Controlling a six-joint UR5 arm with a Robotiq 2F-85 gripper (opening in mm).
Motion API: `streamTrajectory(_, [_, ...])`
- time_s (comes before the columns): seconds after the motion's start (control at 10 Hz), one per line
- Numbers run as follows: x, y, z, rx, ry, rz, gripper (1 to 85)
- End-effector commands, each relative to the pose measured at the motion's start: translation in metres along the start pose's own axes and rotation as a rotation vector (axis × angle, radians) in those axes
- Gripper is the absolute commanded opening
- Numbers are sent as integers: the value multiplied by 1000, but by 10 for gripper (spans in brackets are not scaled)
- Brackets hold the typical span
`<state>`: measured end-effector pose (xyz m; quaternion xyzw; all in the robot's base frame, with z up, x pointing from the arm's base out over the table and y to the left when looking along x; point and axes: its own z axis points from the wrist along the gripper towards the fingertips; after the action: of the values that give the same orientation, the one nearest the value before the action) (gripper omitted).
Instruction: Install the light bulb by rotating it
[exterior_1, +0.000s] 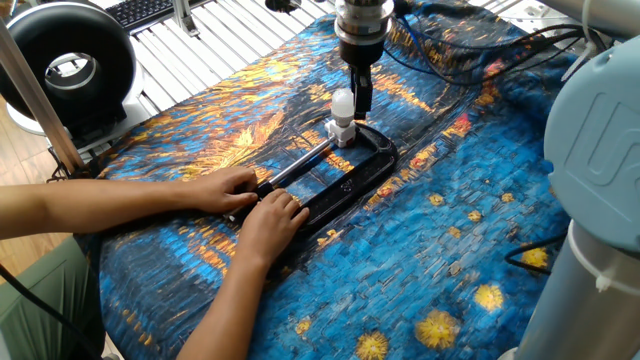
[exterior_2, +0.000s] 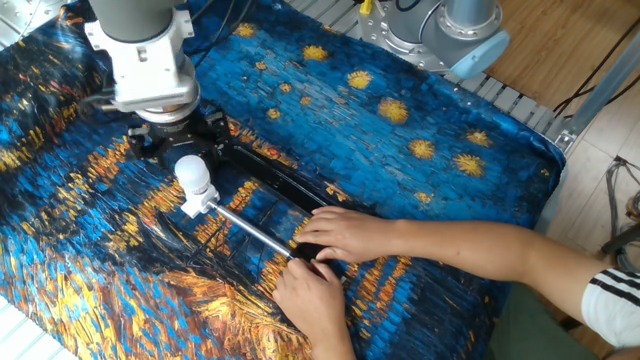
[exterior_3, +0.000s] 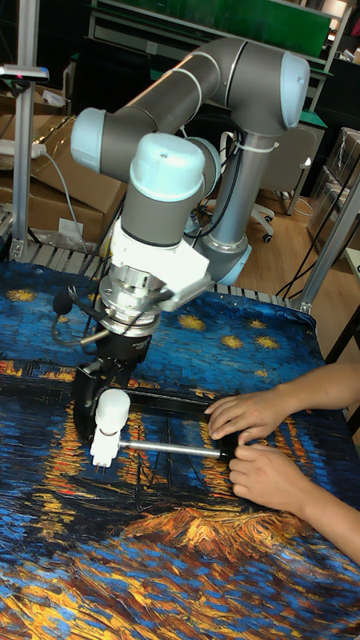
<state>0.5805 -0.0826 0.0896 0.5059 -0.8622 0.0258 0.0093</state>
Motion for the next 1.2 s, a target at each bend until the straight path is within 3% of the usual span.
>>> streamTrajectory(0.0, [-9, -6, -5, 29, -7, -199, 757])
streamTrajectory(0.3, [-16, -5, -4, 33, -22, -296, 743])
streamTrajectory(1.1, [-21, 0, -2, 40, -41, -355, 657])
